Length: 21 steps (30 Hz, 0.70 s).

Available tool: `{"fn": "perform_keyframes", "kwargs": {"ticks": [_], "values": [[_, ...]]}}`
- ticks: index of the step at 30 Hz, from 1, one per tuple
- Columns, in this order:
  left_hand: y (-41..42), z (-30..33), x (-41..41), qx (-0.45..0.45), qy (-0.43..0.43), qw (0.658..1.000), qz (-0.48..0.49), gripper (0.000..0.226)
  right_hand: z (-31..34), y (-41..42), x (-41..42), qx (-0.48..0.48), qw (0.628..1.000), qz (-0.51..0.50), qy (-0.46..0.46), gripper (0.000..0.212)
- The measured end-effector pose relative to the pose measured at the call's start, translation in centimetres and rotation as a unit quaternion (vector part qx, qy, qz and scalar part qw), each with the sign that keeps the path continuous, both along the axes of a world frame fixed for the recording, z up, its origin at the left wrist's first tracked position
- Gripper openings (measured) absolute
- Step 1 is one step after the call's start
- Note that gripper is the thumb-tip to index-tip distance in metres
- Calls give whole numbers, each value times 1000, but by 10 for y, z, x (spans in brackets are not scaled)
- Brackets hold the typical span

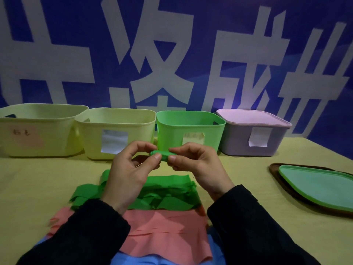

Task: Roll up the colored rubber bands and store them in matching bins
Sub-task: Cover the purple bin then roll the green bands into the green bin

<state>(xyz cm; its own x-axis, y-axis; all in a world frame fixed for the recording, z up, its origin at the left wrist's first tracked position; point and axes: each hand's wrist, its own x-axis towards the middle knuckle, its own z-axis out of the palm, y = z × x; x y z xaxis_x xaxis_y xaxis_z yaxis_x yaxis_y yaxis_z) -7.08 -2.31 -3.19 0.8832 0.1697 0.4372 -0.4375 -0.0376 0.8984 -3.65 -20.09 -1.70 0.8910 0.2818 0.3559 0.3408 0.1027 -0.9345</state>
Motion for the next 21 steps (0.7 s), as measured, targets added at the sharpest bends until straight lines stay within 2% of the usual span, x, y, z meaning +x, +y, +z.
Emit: {"fn": "perform_keyframes", "kwargs": {"ticks": [7,10,13,17,21], "values": [[-4,-3,1,0,6,999,-45,31,0,-1,0,-6,999,-30,-20,13],[-2,-3,1,25,-1,999,-26,20,0,-1,-2,-7,1000,-17,-8,14],[1,-4,3,28,-2,999,-23,20,2,-3,-1,-31,999,-19,-14,16],[-3,-1,1,49,0,998,-42,43,19,-2,8,-55,993,-86,-65,19],[-5,-3,1,59,25,997,-32,53,37,3,43,-104,962,-220,-121,18]]}}
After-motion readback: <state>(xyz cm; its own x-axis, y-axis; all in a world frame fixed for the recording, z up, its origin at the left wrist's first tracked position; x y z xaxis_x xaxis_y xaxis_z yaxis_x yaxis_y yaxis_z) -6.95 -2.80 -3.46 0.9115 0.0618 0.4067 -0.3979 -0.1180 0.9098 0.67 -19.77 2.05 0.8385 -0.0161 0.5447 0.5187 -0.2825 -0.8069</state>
